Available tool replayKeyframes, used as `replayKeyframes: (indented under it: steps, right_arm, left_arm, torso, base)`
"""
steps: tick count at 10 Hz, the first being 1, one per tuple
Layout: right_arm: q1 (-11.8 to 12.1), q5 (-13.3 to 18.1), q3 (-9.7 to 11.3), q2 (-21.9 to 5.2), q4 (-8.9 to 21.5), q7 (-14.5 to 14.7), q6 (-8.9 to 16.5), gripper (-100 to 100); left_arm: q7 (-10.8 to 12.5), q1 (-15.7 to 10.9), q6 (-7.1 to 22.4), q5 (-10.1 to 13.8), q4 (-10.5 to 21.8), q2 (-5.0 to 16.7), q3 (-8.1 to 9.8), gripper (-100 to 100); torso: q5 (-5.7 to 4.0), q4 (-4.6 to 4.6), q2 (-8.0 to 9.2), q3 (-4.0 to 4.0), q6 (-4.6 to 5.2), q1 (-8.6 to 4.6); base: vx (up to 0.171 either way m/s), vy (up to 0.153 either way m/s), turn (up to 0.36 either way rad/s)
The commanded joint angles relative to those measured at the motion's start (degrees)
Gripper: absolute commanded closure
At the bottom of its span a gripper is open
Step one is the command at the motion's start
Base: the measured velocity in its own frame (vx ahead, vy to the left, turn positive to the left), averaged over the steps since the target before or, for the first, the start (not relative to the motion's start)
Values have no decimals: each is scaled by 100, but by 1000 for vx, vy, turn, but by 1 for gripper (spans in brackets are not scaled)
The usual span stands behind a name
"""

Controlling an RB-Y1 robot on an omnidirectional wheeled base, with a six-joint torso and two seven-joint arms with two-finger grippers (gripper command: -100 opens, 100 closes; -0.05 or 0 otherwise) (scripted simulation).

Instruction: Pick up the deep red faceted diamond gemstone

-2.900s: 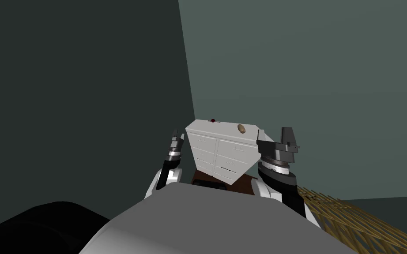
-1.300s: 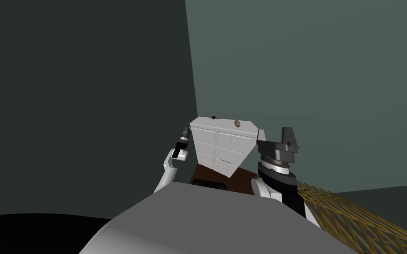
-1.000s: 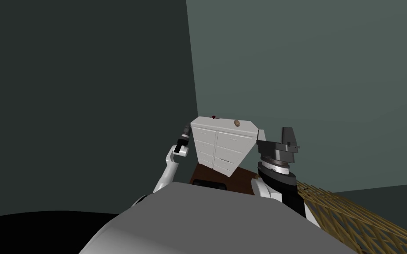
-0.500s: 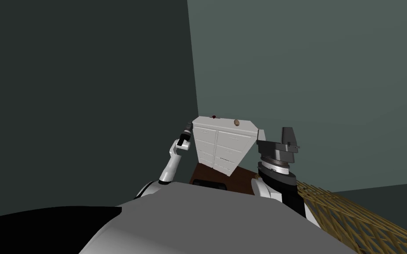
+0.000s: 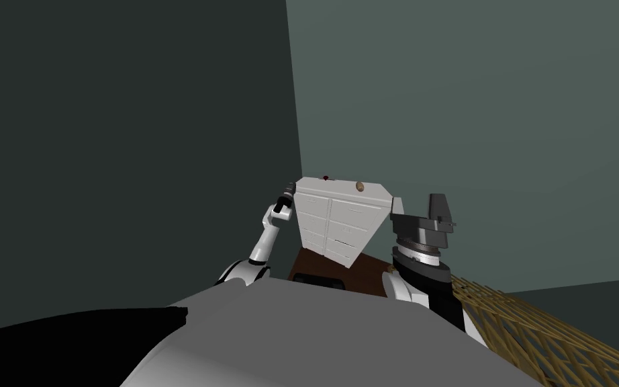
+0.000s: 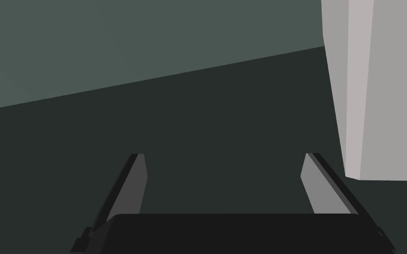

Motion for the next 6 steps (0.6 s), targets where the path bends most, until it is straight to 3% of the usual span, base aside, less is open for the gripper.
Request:
replayKeyframes:
  steps: [1, 3, 4, 5, 6]
  right_arm:
    - [0, 0, 0, 0, 0, 0, 0, 0]
    - [0, 0, 0, 0, 0, 0, 0, 0]
    - [0, 0, 0, 0, 0, 0, 0, 0]
    - [0, 0, 0, 0, 0, 0, 0, 0]
    - [0, 0, 0, 0, 0, 0, 0, 0]
  left_arm:
    - [-12, -286, 286, 44, 286, 44, 25, -100]
    - [-12, -522, 330, 44, 330, 44, 25, -100]
    - [-25, -766, 587, 75, 629, 62, 49, -100]
    - [-25, -923, 607, 75, 639, 62, 49, -100]
    - [-37, -1125, 817, 106, 925, 78, 71, -100]
  torso:
    - [0, 0, 0, 0, 0, 0]
    - [0, 0, 0, 0, 0, 0]
    - [0, 0, -2, -1, -1, 1]
    - [0, -1, -4, -2, -1, 2]
    - [0, -1, -3, -2, -1, 1]
  base:
    - [-18, 1, 13]
    - [-7, 0, 4]
    - [-6, 2, 15]
    - [-6, 2, 7]
    - [-5, 1, 10]
